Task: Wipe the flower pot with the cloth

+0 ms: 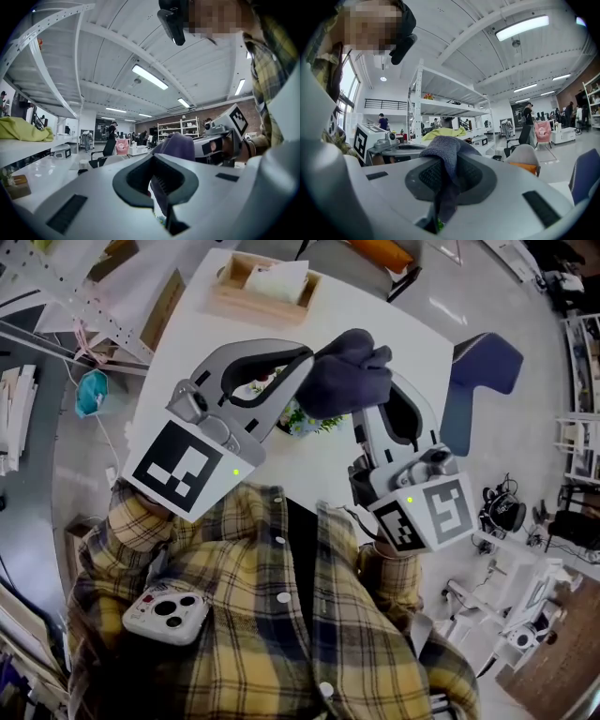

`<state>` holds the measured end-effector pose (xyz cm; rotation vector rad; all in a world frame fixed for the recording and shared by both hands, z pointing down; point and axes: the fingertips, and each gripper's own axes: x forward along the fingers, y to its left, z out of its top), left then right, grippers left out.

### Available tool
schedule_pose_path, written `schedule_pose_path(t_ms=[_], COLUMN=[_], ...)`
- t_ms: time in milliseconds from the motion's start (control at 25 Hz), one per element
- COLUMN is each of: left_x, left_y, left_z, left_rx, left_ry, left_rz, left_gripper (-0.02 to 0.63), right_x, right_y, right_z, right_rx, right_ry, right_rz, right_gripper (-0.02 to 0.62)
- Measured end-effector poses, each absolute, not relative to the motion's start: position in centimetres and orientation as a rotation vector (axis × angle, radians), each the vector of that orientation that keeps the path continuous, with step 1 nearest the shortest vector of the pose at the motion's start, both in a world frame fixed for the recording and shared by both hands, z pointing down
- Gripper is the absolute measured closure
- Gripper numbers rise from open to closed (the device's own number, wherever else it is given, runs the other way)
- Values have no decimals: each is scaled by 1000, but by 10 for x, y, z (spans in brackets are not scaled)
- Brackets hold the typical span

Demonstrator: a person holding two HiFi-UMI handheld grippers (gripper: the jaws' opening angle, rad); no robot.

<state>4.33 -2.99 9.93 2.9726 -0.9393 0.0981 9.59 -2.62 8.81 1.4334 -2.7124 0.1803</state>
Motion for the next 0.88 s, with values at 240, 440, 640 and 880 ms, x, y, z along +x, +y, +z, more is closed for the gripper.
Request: schedule_pose_path(t_ms=[240,440,640,880], left_x=[42,41,33,29], left_y=[-29,-32,-33,-34], left_z=[94,92,98,108], left_rx=[3008,3027,2975,2988], left_ry=[-968,-1014,-1024,-986], left_rz=[110,116,136,201], left_gripper=[600,600,600,600], right_x=[94,96,98,102], right_y=[-23,-23,-22,-22], right_z=[95,95,97,99], right_rx=[1417,1430,1427,1458], right_ry=[-2712,-2709,-2705,-2680], right_rz=[209,215,230,227], right_gripper=[563,565,565,565])
